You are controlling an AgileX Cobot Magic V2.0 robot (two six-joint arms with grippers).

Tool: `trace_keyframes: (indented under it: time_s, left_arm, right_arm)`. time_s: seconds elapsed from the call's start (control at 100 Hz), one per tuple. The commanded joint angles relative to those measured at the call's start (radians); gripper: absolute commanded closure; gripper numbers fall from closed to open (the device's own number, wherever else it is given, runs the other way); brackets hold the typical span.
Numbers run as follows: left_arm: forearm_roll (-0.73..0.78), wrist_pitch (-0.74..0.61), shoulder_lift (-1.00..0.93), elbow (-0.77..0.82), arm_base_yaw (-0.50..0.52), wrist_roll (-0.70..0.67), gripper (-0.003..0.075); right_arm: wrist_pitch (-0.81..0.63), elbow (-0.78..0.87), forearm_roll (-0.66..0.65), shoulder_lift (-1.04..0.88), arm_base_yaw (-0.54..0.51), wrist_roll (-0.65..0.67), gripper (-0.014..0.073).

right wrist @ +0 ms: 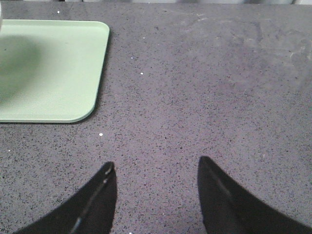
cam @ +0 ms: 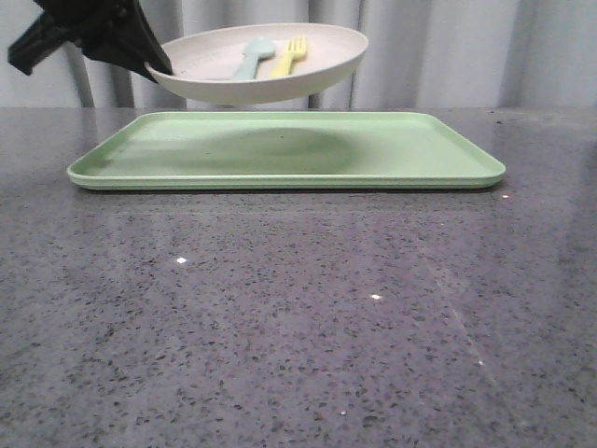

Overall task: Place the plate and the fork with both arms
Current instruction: 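Grip the plate rim with the left gripper and lift it, then carry the plate over the green tray and lower it down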

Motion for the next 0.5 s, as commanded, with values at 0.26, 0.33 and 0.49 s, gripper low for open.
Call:
trace_keyframes:
  time_s: [0.26, 0.33, 0.49]
  left_arm:
    - [-0.006, -0.141, 0.049, -0.044, -0.062, -0.094, 0.0741]
    - [-0.006, -0.148, 0.056, -0.044, -0.062, -0.096, 0.0741]
    - [0.016, -0.162, 0.068, -0.044, -0.062, -0.129, 0.0741]
  right_arm:
    - [-0.072, -0.036, -0.004, 0.011, -0.001, -0.007, 0.0198]
    - [-0.072, -0.036, -0.004, 0.011, -0.001, -0.007, 0.0198]
    - [-0.073, -0.036, -0.004, 0.011, -0.001, -0.007, 0.0198]
